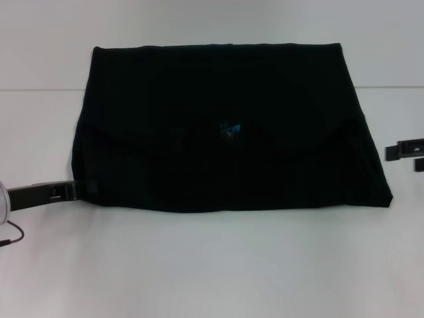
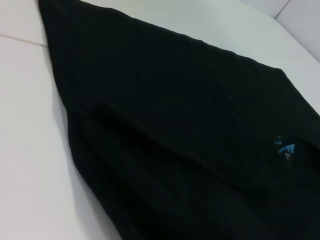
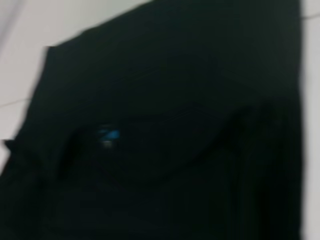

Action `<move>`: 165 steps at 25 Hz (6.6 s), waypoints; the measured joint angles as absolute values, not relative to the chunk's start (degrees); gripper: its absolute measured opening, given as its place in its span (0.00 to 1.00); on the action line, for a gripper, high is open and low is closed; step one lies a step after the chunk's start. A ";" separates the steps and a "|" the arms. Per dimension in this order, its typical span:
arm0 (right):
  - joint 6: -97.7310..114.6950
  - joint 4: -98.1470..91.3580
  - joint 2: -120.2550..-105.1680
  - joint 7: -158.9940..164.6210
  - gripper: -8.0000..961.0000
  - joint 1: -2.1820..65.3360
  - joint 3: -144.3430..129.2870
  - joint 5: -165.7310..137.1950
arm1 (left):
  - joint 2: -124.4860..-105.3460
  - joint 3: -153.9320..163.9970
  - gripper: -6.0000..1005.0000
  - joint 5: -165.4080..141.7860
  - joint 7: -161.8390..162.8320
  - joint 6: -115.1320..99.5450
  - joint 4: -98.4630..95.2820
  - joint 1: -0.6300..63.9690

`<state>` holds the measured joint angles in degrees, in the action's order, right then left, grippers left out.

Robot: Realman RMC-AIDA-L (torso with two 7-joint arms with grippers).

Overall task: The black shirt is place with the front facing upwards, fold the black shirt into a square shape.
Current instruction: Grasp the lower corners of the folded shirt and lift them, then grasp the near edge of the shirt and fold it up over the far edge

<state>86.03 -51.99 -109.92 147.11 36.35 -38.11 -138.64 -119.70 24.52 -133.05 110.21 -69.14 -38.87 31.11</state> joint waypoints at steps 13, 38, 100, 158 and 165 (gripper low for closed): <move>80.16 -46.23 -111.62 148.10 0.85 41.28 -41.56 -149.49 | -119.50 24.52 0.07 -133.07 110.14 -69.53 -38.84 31.16; 71.82 -40.05 -113.45 146.42 0.51 44.04 -45.15 -149.60 | -119.44 24.52 0.07 -132.98 109.51 -69.55 -38.84 31.65; 110.31 -43.31 -114.23 119.84 0.07 30.12 -39.25 -153.09 | -117.04 19.23 0.07 -161.42 119.99 -117.75 -44.55 28.89; 49.45 -20.65 -118.54 114.98 0.07 40.63 -14.04 -113.00 | -118.64 6.19 0.07 -125.41 106.96 -53.22 -26.49 40.35; 45.30 -19.74 -119.48 112.10 0.10 41.74 -14.18 -111.84 | -120.44 9.20 0.07 -125.40 105.14 -46.72 -26.45 41.76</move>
